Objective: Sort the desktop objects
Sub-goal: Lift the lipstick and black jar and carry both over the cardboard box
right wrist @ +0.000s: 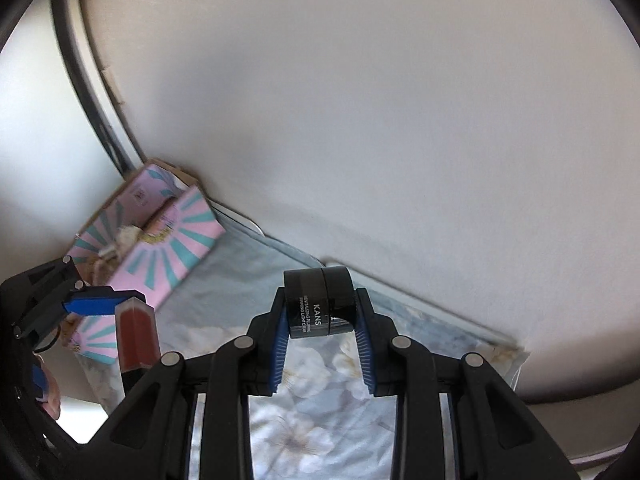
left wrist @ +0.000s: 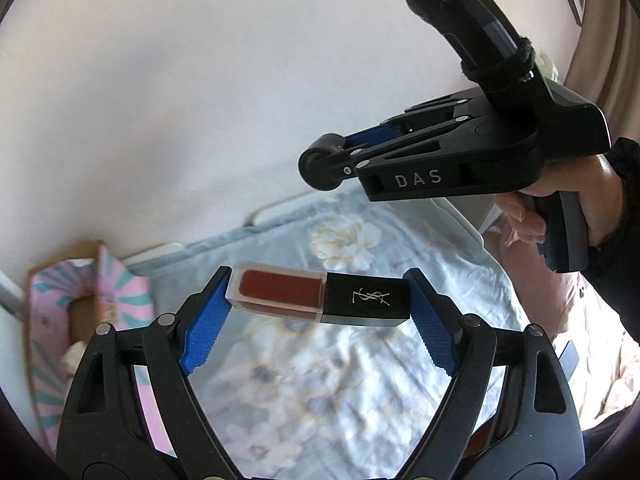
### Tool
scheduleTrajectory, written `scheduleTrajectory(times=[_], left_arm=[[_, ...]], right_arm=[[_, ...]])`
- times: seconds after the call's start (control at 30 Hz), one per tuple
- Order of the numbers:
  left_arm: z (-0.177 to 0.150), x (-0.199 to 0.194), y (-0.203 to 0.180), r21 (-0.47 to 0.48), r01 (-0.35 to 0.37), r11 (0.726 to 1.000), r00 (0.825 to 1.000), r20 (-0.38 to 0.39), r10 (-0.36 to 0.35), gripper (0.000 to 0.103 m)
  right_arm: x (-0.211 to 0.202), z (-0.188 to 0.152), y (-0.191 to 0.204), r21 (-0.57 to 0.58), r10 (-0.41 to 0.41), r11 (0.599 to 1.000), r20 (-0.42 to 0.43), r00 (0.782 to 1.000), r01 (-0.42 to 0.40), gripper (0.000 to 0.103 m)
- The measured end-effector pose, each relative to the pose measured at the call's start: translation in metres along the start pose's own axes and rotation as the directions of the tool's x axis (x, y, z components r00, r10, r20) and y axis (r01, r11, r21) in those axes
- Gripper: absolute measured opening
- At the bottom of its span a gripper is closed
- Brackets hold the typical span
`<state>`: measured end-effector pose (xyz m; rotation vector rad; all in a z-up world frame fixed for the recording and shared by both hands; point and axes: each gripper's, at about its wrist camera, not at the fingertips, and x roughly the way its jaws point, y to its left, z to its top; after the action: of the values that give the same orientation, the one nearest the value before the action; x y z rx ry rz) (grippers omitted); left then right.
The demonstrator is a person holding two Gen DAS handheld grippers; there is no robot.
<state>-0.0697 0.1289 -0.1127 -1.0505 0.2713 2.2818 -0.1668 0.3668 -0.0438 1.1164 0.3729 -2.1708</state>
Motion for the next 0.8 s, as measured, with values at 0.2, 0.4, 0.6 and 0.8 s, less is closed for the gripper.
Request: scheduleTrajectory(times=[0.2, 0.4, 0.6, 0.8], left_arm=[[0.001, -0.043, 0.029, -0.044, -0.049, 0.998, 0.998, 0.032, 0.050, 0.083], [-0.007, -0.086, 0.067, -0.110, -0.107, 0.988, 0.992, 0.054, 0.114, 0.083], [-0.030, -0.116, 0.114, -0.204, -0.179, 0.962, 0.980, 0.050, 0.193, 0.083], [-0.068, -0.137, 0.161, -0.296, -0.257, 0.920, 0.963, 0.005, 0.271, 0.083]], right_arm=[[-0.019, 0.031, 0.041, -0.080, 0.013, 0.997, 0.031, 0.999, -0.010, 0.028], [-0.027, 0.059, 0.082, -0.158, 0.039, 0.987, 0.049, 0.998, -0.031, 0.028], [-0.015, 0.084, 0.134, -0.230, 0.099, 0.969, 0.042, 0.994, -0.087, 0.028], [0.018, 0.097, 0.189, -0.287, 0.174, 0.942, -0.019, 0.985, -0.172, 0.028]])
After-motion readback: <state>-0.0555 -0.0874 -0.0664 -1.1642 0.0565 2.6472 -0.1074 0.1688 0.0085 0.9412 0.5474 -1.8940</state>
